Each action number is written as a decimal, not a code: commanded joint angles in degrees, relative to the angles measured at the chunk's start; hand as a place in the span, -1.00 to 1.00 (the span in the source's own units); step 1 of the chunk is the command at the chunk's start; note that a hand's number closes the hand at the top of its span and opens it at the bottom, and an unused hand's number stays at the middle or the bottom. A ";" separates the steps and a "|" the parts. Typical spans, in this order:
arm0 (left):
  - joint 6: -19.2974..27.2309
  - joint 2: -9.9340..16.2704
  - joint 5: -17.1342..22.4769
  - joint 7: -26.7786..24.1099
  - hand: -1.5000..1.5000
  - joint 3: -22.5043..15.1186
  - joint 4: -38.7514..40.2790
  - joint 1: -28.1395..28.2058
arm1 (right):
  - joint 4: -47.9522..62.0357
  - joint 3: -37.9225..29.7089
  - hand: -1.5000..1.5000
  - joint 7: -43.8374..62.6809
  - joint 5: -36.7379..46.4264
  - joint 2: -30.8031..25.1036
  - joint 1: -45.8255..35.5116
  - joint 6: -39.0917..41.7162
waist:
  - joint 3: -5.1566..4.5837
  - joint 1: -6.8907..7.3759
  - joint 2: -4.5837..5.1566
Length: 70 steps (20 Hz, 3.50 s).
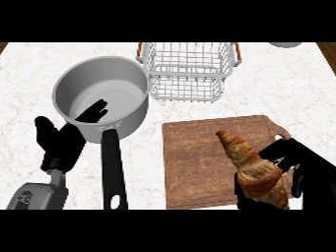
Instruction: Pick the croissant from the cutting board and place it in the tiered basket
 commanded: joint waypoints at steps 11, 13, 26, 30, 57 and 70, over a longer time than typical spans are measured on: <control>-1.09 -1.76 -0.27 -0.47 0.00 -0.43 -1.79 -0.65 | 6.26 -14.06 1.00 9.82 -1.84 7.36 -37.64 24.81 | -0.04 0.84 -0.10; -1.97 -1.29 0.15 -0.69 0.00 0.21 -0.87 -1.61 | 11.47 -16.76 1.00 8.71 -1.98 7.60 -42.24 24.53 | -0.04 0.84 -0.01; 0.11 -4.82 -2.48 -1.22 0.00 -1.11 0.84 -3.53 | 44.92 -32.62 1.00 0.56 -2.07 7.69 -61.89 11.84 | 0.11 1.22 0.45; -2.63 -3.09 -1.06 -2.75 0.00 0.20 -0.34 -1.75 | 58.88 -37.44 1.00 -7.42 -1.16 5.82 -65.06 3.88 | 0.11 1.97 0.69; -3.05 -5.74 -3.62 -2.23 0.00 -1.24 0.61 -2.79 | 102.26 -45.79 -1.00 -43.53 -22.95 7.67 -78.68 -42.40 | 0.10 4.00 1.36; -2.60 -4.93 -2.61 -2.65 0.00 2.83 1.74 -1.27 | 96.23 -46.61 -1.00 -30.80 -21.52 2.16 -73.88 -48.37 | 0.17 -1.53 -0.66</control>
